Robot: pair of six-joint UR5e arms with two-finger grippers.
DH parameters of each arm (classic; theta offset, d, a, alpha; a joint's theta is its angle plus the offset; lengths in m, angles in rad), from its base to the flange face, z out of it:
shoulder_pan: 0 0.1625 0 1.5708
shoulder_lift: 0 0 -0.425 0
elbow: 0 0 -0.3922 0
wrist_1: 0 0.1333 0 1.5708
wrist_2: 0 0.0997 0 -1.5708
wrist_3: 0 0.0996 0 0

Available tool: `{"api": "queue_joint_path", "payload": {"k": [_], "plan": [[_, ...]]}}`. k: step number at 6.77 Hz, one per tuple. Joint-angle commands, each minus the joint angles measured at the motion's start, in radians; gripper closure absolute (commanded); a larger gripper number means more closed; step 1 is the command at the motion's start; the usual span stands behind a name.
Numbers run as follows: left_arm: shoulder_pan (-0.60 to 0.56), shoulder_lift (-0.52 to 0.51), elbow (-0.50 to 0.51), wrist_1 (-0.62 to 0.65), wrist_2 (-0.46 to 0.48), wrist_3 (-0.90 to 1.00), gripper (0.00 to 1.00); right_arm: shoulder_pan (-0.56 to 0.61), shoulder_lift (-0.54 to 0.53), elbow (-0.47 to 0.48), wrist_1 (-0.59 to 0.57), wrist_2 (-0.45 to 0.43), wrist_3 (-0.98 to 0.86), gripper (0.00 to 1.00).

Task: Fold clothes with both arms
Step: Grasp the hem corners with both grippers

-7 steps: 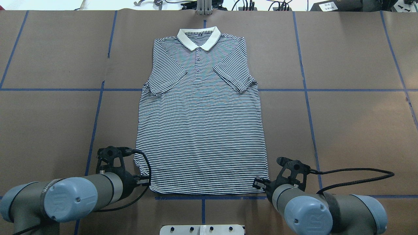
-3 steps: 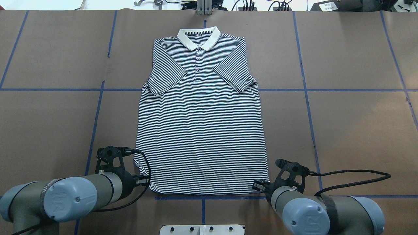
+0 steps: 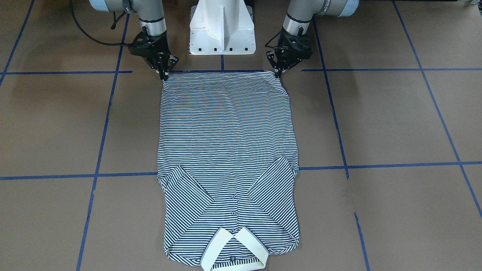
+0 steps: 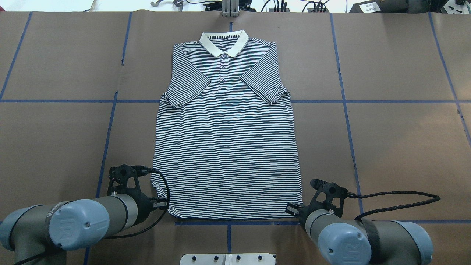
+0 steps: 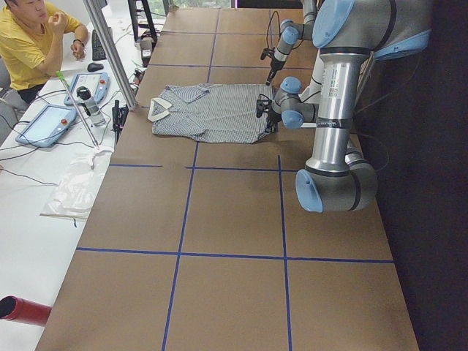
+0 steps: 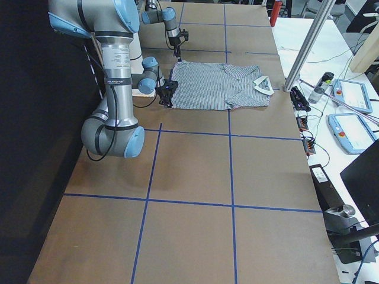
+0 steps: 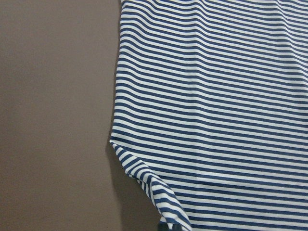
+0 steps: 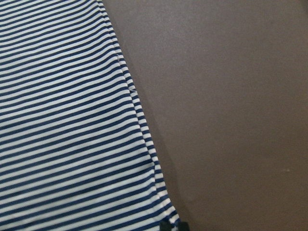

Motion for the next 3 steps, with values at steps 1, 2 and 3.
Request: {"api": "queue_joint_path", "payload": {"k": [1,2,3], "plan": [[-0.002,0.0,-0.001,0.0,-0.001,0.0,1.0,0.003,0.0,0.006,0.0,-0.006,-0.002,1.0],[-0.008,0.012,-0.037,0.012,-0.003,0.0,1.0,0.012,-0.003,0.039,-0.003,-0.005,-0.002,1.0],[-0.008,0.018,-0.179,0.169,-0.015,0.009,1.0,0.012,-0.003,0.142,-0.126,0.0,-0.003,1.0]]}}
